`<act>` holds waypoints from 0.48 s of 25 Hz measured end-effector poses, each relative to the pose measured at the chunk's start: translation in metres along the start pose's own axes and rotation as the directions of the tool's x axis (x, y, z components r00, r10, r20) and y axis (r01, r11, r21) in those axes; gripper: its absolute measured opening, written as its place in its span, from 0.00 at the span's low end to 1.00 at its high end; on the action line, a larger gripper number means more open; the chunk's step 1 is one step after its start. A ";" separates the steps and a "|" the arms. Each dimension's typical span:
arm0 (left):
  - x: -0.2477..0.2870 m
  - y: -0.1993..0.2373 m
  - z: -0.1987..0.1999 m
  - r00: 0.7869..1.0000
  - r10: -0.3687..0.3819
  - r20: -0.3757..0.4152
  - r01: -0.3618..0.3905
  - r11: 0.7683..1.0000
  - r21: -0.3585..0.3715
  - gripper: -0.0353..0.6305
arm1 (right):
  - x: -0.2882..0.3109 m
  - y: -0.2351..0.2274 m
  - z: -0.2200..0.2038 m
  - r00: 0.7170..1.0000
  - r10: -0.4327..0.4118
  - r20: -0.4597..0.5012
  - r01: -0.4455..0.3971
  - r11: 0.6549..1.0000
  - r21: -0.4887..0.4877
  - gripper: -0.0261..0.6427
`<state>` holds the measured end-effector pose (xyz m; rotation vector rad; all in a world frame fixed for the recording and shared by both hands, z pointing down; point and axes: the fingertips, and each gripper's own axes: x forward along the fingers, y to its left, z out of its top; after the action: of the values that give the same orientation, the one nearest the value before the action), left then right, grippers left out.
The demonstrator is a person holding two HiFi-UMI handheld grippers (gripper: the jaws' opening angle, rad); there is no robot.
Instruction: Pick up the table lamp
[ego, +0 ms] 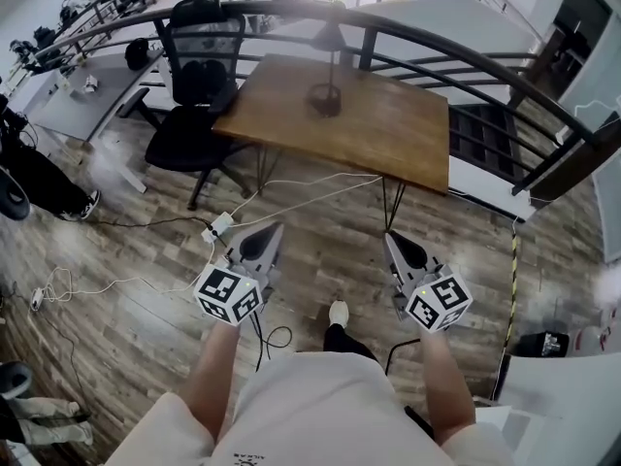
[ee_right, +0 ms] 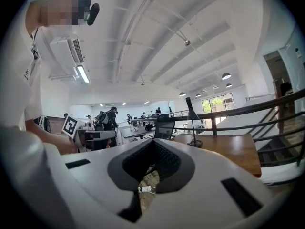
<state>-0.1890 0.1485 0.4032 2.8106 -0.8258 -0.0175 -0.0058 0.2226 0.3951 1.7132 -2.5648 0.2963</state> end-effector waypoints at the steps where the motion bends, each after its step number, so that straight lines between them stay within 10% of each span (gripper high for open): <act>1: 0.008 0.004 0.002 1.000 0.006 0.000 -0.006 1.000 -0.001 0.06 | 0.007 -0.008 0.003 1.000 0.001 0.002 -0.001 1.000 0.000 0.06; 12: 0.105 0.034 0.007 0.997 0.078 -0.008 -0.078 0.997 -0.022 0.06 | 0.073 -0.099 0.018 0.999 0.048 -0.024 -0.048 0.999 -0.021 0.06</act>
<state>-0.1192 0.0625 0.4088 2.7542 -0.9267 -0.0043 0.0575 0.1160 0.4012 1.6335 -2.5862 0.2883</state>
